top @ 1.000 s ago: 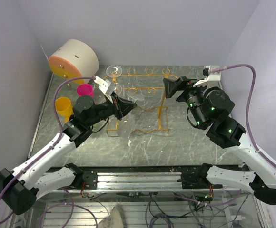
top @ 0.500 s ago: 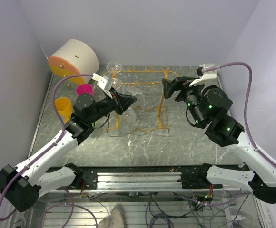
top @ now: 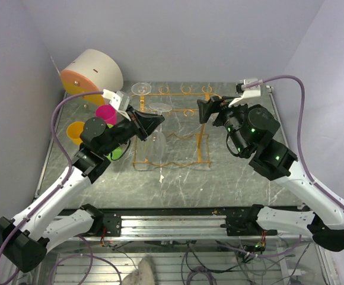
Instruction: Place the wine glass upside down on the wine glass rack
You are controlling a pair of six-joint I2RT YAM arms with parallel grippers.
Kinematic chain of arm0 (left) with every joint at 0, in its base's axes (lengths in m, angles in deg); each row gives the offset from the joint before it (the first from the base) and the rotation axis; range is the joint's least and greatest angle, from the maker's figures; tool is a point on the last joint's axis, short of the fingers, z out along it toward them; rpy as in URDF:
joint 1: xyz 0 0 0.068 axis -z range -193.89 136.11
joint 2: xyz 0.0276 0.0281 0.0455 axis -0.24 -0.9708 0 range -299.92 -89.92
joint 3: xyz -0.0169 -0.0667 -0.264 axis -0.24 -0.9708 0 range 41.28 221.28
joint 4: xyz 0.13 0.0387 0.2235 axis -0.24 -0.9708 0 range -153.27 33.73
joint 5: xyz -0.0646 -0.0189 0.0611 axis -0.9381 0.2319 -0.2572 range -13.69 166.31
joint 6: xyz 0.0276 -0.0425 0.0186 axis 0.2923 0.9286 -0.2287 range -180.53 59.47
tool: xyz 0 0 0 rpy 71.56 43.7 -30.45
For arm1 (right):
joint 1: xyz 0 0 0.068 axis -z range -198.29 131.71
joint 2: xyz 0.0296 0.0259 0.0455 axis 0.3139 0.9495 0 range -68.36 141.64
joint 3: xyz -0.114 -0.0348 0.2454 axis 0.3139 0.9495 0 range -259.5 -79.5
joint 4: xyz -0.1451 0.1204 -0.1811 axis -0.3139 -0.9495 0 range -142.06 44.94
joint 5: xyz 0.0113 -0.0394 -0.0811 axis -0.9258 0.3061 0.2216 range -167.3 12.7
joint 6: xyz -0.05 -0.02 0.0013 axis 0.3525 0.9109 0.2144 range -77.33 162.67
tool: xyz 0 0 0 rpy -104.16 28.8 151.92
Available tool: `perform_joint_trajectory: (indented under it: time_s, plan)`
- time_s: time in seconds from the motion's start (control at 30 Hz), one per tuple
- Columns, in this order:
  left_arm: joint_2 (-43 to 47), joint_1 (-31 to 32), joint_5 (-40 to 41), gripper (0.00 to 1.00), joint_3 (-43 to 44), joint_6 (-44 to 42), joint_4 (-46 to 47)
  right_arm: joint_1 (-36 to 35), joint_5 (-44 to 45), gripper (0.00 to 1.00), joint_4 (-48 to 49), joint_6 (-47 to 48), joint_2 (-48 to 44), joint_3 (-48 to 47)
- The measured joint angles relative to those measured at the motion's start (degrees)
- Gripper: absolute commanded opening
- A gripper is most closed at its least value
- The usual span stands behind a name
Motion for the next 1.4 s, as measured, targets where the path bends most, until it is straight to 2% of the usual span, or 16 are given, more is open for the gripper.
perform_joint_trajectory:
  time_s: [0.33,0.5,0.67,0.93,1.4]
  plan:
    - [1.3,-0.9,0.0,0.07,-1.8,1.8,0.6,4.0,1.5,0.84,-0.6,-3.2,5.6,-2.2]
    - [1.4,-1.4,-0.2,0.07,-3.9,3.1,3.0,9.8,-3.2,0.83,-1.5,-7.8,11.0,-6.8]
    - [1.1,-1.6,-0.3,0.07,-5.4,4.1,4.3,13.2,-8.6,0.83,-2.2,-11.7,14.1,-7.4]
    - [-1.2,-1.5,-0.5,0.07,-5.4,5.0,6.6,16.3,-15.9,0.82,-2.6,-15.3,15.7,-6.8]
    - [-4.5,-1.1,-0.7,0.07,-3.9,5.5,6.8,19.2,-22.9,0.82,-0.1,-17.4,16.3,-3.8]
